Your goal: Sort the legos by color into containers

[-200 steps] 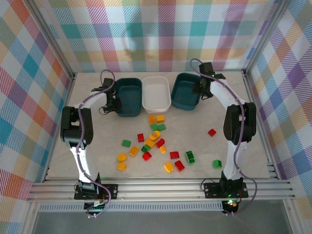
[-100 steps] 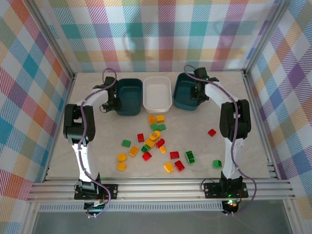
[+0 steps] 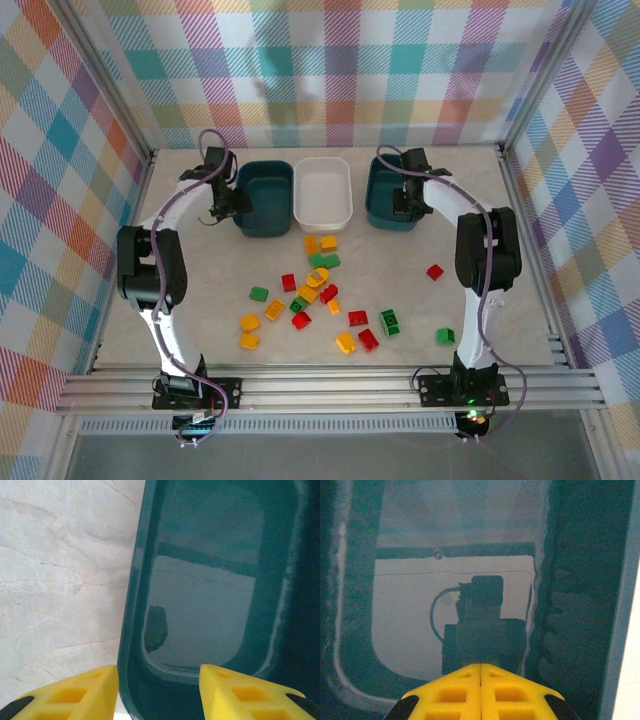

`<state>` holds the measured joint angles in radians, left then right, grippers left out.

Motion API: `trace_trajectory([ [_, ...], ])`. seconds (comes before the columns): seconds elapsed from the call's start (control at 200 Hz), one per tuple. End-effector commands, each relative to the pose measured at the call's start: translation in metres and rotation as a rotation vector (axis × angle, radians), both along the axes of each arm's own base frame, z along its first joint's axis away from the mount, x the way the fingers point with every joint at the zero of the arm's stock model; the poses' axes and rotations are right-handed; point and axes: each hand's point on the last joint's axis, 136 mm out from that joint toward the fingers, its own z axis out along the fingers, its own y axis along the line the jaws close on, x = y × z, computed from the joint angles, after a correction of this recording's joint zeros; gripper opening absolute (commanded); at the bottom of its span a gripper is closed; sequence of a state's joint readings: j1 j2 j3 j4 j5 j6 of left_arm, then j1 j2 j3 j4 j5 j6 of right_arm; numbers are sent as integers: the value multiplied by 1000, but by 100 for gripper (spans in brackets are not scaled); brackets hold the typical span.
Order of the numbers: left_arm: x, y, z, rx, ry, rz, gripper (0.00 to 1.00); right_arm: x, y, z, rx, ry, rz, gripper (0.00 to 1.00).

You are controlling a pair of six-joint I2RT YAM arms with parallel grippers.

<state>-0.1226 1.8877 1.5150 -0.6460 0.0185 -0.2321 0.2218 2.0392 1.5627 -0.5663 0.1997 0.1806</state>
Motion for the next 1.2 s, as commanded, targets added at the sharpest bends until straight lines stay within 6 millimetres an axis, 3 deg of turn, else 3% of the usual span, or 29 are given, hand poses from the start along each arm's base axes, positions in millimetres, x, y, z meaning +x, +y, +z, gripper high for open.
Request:
trace_trajectory([
  [0.0, -10, -10, 10, -43, -12, -1, 47, 0, 8, 23, 28, -62, 68, 7],
  [0.055, -12, -12, 14, -53, -23, -3, 49, -1, 4, 34, 30, -99, 44, 11],
  [0.14, -17, -16, 23, -64, -45, -6, 58, 0, -9, 58, 12, -167, -11, 43],
  [0.195, -20, -18, 29, -72, -58, -4, 69, 3, -21, 69, -27, -190, -48, 56],
  [0.25, -23, -18, 35, -89, -74, 13, 75, 4, -34, 70, -61, -183, -89, 59],
  [0.39, -45, -27, 41, -195, -120, 64, 80, 5, -56, 53, -22, -137, -163, 59],
  [0.55, -80, -40, 33, -252, -143, 48, 82, 9, -42, 29, 59, -62, -84, 54],
  [0.72, -109, -40, 25, -246, -123, 39, 82, 7, -36, 10, 85, -28, -74, 28],
  [1.0, -116, -58, 35, -266, -128, -8, 82, 4, -23, 7, 117, -44, -28, 12],
  [1.195, -116, -58, 36, -262, -133, -13, 82, 4, -28, 9, 79, -46, -46, 13],
])
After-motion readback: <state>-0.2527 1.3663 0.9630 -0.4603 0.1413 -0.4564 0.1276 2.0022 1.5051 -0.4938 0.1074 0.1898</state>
